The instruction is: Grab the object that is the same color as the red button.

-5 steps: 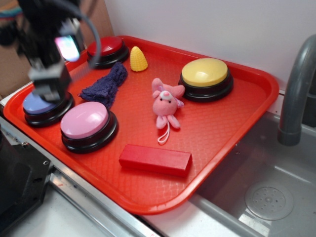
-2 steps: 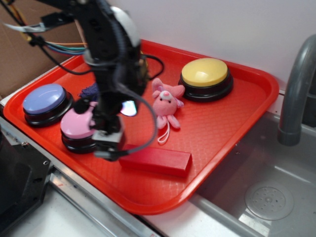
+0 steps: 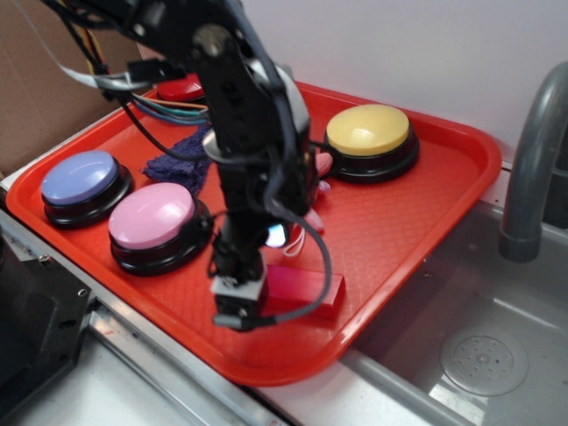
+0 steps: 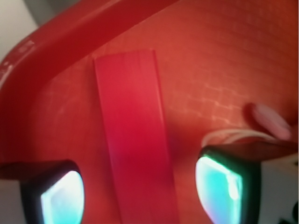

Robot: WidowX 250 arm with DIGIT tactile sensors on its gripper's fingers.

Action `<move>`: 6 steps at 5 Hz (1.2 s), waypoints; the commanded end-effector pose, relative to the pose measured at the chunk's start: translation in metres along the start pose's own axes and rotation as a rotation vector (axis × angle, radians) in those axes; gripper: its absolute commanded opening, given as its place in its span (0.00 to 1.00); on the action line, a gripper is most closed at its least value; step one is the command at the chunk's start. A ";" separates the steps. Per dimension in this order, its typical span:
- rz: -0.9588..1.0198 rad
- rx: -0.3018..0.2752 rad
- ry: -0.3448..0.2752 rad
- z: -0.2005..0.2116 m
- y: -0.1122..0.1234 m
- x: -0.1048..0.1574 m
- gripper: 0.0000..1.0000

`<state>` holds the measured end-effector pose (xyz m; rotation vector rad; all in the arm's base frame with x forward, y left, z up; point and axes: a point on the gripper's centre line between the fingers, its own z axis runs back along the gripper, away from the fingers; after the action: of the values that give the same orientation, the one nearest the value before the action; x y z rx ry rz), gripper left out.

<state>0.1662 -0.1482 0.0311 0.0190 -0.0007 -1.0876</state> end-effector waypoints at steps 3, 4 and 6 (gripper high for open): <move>0.030 0.037 -0.054 0.000 0.003 0.003 0.00; 0.075 0.031 -0.069 0.005 0.004 0.002 0.00; 0.509 0.025 -0.007 0.084 0.021 -0.035 0.00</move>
<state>0.1688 -0.1023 0.1061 0.0523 0.0277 -0.5705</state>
